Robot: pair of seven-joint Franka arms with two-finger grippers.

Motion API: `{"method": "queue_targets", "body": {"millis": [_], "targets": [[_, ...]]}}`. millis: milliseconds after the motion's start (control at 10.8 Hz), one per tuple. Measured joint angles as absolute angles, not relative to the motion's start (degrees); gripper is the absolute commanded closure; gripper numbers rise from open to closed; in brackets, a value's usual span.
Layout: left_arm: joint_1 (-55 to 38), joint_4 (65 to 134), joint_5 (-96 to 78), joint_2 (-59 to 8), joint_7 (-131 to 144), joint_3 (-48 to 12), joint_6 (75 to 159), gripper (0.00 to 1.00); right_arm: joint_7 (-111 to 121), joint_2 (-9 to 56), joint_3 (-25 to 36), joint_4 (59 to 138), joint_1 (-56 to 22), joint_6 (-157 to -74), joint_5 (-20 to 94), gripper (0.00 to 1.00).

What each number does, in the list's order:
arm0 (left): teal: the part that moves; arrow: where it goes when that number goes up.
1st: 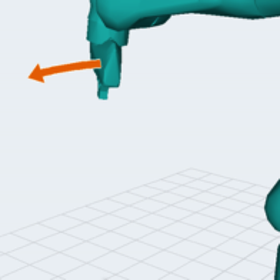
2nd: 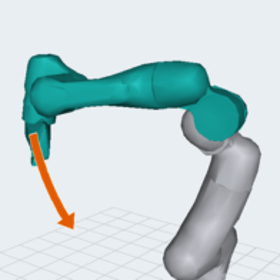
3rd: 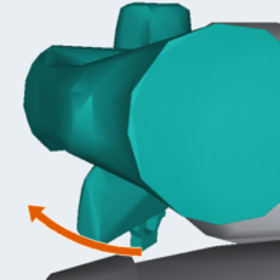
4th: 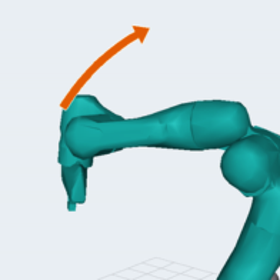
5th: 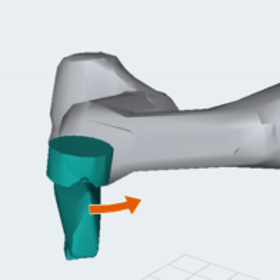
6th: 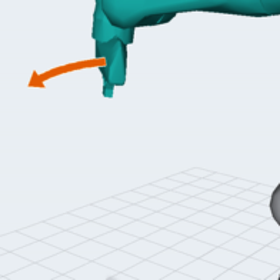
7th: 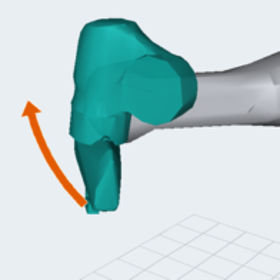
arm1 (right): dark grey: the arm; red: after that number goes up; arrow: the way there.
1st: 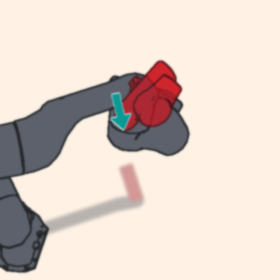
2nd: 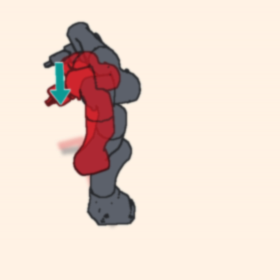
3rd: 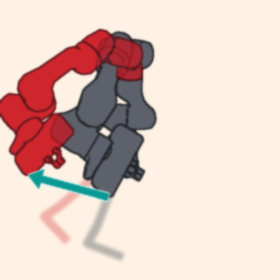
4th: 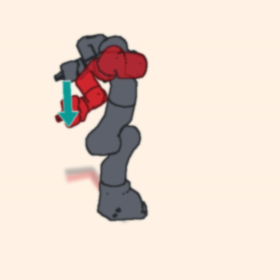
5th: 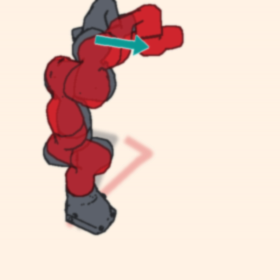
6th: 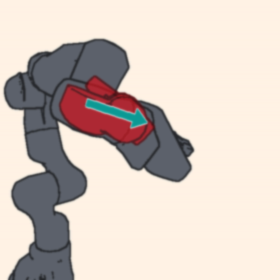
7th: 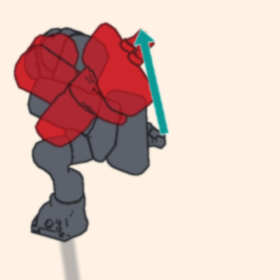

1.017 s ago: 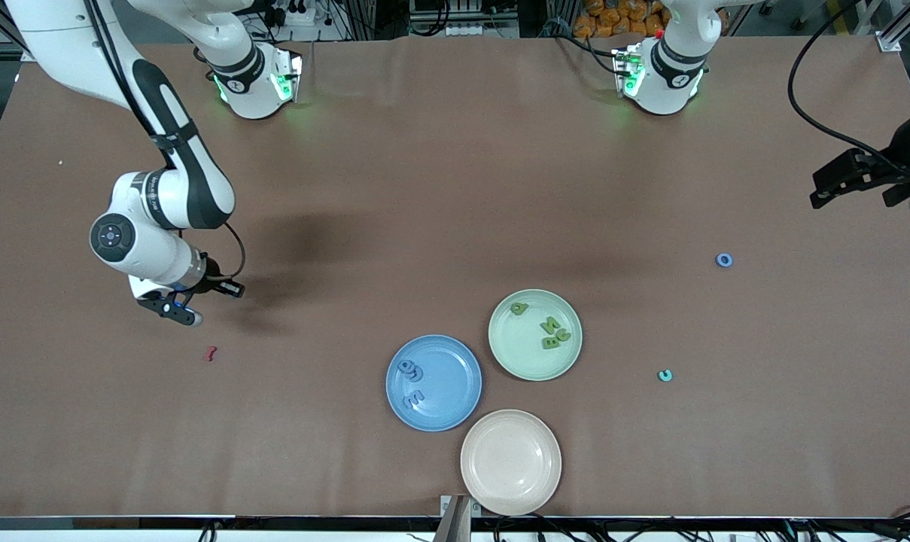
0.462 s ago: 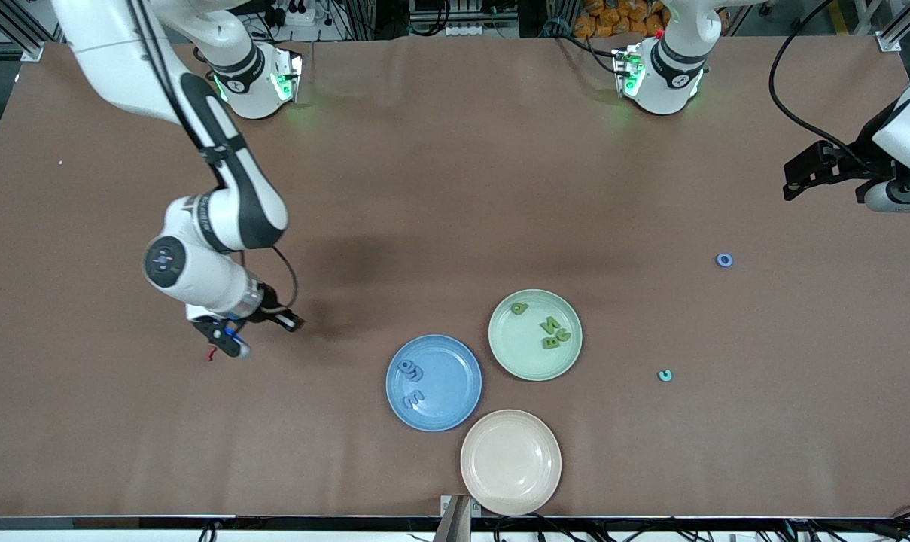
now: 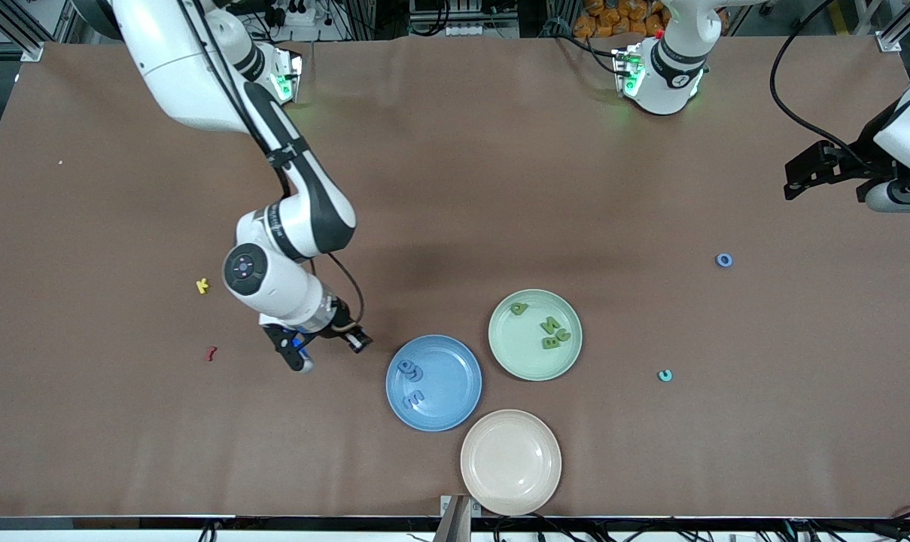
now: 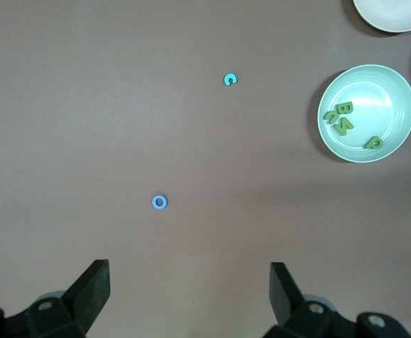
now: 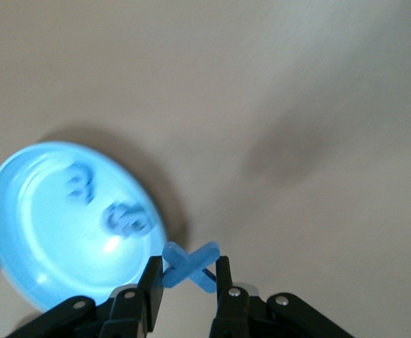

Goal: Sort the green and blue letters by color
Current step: 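Open the right gripper to drop the X into the blue plate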

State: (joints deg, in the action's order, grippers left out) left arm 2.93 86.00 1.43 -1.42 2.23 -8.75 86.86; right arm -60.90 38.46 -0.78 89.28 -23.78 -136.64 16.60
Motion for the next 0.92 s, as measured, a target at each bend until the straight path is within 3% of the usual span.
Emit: {"method": "queue_targets", "body": {"millis": [370,462,555,647,925], "targets": [[3.0,86.0,1.4,-1.4,2.2,-8.6,86.9,0.0,-69.7,43.1,-0.8,80.2,-26.9,-138.0,20.5,1.0],[3.1,86.0,0.6,-1.5,2.2,-8.5,86.9,0.0,-71.1,44.3,-0.8,78.3,-27.2,-140.6,21.8,0.68],[3.2,86.0,0.1,-1.6,2.2,-8.4,86.9,0.0,-71.5,45.5,-1.1,77.1,-27.3,-143.8,23.9,0.08],[3.3,86.0,0.0,-1.7,2.2,-8.4,86.9,0.0,-71.6,46.5,-1.5,76.2,-27.3,-146.5,25.5,0.0],[3.4,86.0,-0.1,-2.2,2.2,-8.2,86.9,0.0,-72.3,47.8,-1.9,75.0,-28.1,-148.9,25.9,0.0]]}}
